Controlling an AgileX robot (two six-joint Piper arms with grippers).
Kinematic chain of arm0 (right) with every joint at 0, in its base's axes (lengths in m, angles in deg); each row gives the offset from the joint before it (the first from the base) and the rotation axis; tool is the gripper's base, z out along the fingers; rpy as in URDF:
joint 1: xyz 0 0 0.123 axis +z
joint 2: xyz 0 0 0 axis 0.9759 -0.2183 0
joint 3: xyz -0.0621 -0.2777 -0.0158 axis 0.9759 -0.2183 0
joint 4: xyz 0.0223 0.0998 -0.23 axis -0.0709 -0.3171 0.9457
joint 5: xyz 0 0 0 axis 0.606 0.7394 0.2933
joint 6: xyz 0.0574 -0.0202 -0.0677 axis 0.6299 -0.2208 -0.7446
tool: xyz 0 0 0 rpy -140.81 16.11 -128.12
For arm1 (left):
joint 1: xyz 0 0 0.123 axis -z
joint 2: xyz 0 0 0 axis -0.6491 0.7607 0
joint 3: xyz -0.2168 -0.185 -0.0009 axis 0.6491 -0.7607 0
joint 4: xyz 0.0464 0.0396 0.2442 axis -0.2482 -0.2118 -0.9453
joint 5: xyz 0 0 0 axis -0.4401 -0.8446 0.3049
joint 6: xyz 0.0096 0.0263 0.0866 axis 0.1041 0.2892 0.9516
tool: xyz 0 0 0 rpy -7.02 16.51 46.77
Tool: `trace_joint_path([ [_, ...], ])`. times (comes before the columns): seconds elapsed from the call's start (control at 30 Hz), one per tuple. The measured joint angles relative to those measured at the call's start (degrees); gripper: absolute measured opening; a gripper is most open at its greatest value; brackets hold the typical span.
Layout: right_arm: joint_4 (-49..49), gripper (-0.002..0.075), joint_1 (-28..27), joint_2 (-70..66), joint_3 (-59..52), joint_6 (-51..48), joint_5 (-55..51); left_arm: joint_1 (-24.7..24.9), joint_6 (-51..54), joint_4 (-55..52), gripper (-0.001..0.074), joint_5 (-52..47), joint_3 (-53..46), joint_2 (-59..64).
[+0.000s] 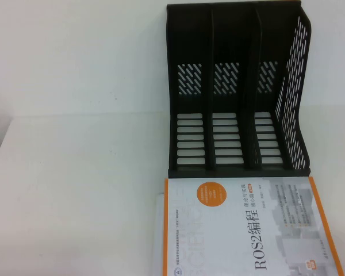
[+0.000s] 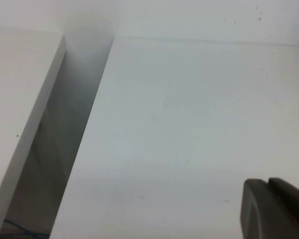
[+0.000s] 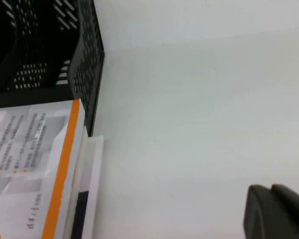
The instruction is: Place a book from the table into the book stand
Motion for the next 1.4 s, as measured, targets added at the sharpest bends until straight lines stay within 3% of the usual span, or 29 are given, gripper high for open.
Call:
trace_joint_path([
  [1.4,0.0,-0.0003,0.0,0.0,-0.1,0.0,1.8,0.0,0.0,-0.1,-0.0004,5.9,-0.4,0.0],
])
